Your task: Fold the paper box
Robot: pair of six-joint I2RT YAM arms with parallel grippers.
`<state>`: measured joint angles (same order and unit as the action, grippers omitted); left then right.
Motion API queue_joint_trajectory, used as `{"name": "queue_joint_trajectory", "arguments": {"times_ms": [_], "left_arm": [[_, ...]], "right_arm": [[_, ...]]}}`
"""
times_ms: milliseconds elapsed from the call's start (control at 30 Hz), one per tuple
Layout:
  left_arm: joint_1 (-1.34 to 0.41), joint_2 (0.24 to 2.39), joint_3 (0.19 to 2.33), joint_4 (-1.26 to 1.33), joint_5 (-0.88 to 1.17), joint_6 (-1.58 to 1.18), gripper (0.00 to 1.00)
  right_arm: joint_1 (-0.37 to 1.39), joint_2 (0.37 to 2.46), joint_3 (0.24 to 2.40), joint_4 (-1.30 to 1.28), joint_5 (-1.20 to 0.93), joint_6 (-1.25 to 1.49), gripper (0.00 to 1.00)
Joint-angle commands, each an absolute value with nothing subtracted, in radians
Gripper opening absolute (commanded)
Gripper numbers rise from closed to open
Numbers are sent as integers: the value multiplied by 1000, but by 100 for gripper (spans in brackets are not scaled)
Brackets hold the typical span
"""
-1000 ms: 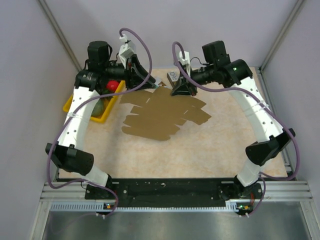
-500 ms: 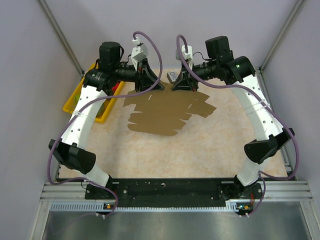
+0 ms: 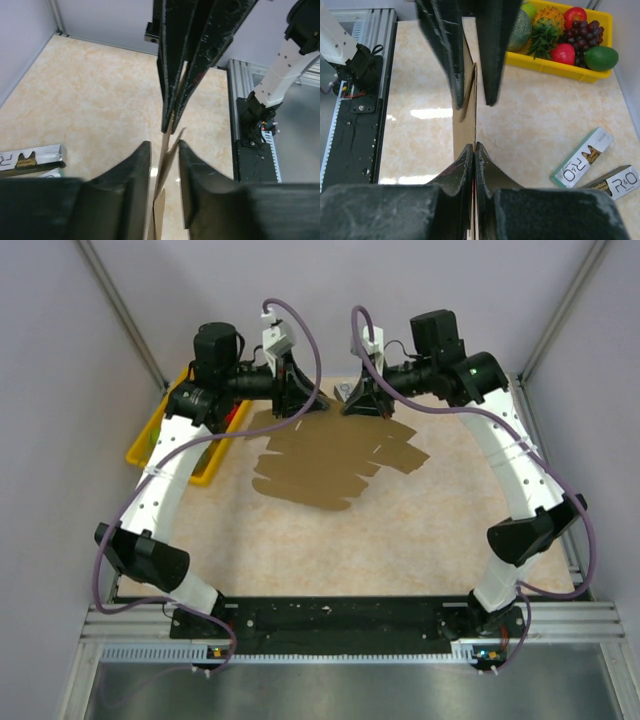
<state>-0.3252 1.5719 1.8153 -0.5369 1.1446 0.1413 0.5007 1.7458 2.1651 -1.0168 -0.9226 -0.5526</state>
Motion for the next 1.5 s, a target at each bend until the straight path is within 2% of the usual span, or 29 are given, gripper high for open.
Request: {"name": "queue_joint_trajectory", "arguments": {"times_ms": [0, 33, 67, 100, 133, 233, 267, 300, 333, 400, 533, 633, 733, 867, 1000, 1033, 1200, 1267, 1400, 1467], "left_arm": [[-292, 1508, 1775, -289, 1065, -61, 44], [-281, 1478, 1758, -238, 1036, -171, 56], [-255, 1464, 1726, -191, 1014, -222, 85], [-238, 1451, 1715, -129, 947, -271, 96], [-218, 1431, 1698, -121, 881, -361, 96], [-117, 1393, 1623, -100, 678, -509, 92], [-66, 1384, 1588, -72, 669, -535, 87], [-45, 1373, 1551, -49, 678, -555, 78], [-25, 1350, 1472, -19, 680, -575, 75], [29, 1325, 1392, -8, 695, -566, 61], [52, 1272, 1212, -35, 722, -471, 56], [55, 1241, 1068, 107, 767, -507, 53], [57, 1227, 939, 306, 866, -583, 55], [38, 1308, 928, 446, 1174, -695, 56], [21, 1287, 844, 728, 1284, -892, 55], [17, 1284, 827, 800, 1301, -908, 55], [-43, 1276, 830, 735, 1339, -856, 49], [-66, 1267, 796, 898, 1342, -919, 49], [-72, 1287, 790, 1032, 1373, -1046, 49], [-71, 1293, 775, 1115, 1373, -1086, 54]], "right_arm": [[505, 1740, 2132, -976, -934, -540, 0], [497, 1746, 2129, -973, -939, -538, 0], [477, 1752, 2132, -973, -943, -523, 0], [469, 1759, 2138, -970, -946, -514, 0], [459, 1769, 2143, -969, -953, -506, 0], [437, 1772, 2145, -959, -965, -482, 0], [434, 1763, 2138, -948, -980, -466, 0], [430, 1758, 2116, -931, -983, -450, 0], [425, 1755, 2108, -901, -997, -419, 0], [399, 1746, 2092, -896, -1040, -396, 0], [362, 1686, 2011, -885, -1138, -411, 0], [344, 1637, 1939, -861, -1153, -405, 0], [322, 1609, 1882, -810, -1187, -362, 0], [308, 1572, 1813, -697, -1241, -284, 0], [301, 1568, 1807, -653, -1249, -250, 0], [299, 1569, 1812, -647, -1259, -244, 0], [290, 1589, 1854, -637, -1273, -216, 0], [285, 1595, 1861, -632, -1269, -207, 0], [273, 1609, 1852, -623, -1267, -193, 0], [270, 1606, 1839, -618, -1259, -193, 0]]}}
